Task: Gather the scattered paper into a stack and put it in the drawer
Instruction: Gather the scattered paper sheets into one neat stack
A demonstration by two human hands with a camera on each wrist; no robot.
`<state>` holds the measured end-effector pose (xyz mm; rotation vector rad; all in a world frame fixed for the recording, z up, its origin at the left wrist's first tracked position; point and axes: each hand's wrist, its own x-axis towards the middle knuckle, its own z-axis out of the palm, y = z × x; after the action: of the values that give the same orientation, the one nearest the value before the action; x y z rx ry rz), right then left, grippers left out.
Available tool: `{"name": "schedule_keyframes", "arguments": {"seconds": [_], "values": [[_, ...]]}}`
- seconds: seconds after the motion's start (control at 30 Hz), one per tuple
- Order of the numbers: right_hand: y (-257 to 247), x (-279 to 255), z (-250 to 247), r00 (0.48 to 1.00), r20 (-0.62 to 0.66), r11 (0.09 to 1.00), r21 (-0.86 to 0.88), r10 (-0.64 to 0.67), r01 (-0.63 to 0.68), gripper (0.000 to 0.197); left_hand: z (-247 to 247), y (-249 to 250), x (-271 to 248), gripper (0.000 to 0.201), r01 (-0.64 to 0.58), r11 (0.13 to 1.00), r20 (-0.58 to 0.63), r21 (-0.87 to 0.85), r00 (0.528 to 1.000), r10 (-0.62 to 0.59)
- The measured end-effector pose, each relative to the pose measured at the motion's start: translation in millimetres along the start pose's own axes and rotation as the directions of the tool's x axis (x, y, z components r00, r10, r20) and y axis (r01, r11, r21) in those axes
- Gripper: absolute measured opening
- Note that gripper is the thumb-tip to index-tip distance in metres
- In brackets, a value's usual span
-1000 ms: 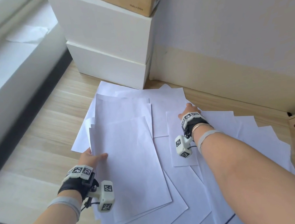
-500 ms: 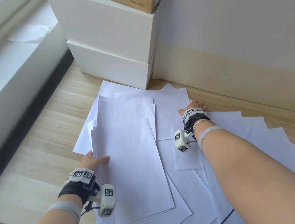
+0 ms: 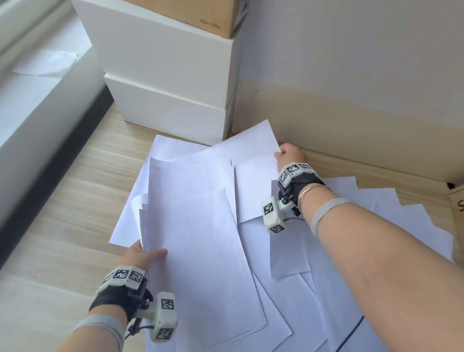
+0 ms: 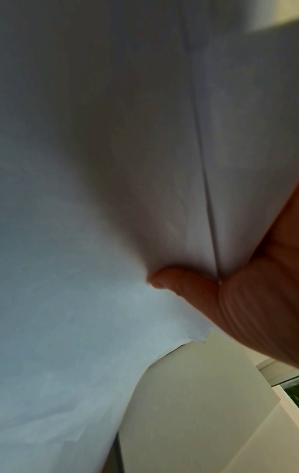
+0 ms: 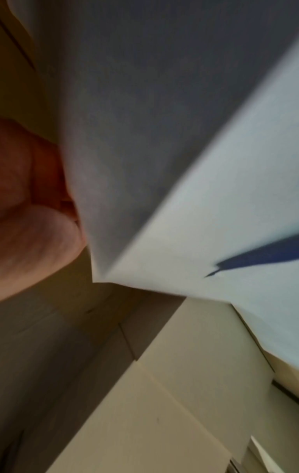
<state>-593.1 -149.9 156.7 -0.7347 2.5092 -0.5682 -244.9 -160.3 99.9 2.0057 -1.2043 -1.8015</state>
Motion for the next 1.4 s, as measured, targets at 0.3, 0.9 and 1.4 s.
{"name": "schedule_keyframes", "arguments": {"seconds": [0.3,0.9,1.4], "values": [[34.4,-49.6,-0.3,0.922,0.325,0.971,-0.180,0.209,-0.157,0.029,-4.4,-5.2,-2.8,0.055,0.010,0.996,-0.013,0.089,1.000,-0.009],[42.2,-83.3,9.2,0.914,0.360,0.965,-0.240,0.186,-0.102,0.036,1.9,-7.0,-32.8,0.046,-0.033,0.999,-0.031,0.029,0.999,0.034],[44.2,-95.8,21.7,0.969,0.219,0.939,-0.341,0.114,-0.034,0.029,-2.4,-11.4,-21.5,0.047,-0.056,0.995,-0.108,-0.080,0.993,0.047]]}}
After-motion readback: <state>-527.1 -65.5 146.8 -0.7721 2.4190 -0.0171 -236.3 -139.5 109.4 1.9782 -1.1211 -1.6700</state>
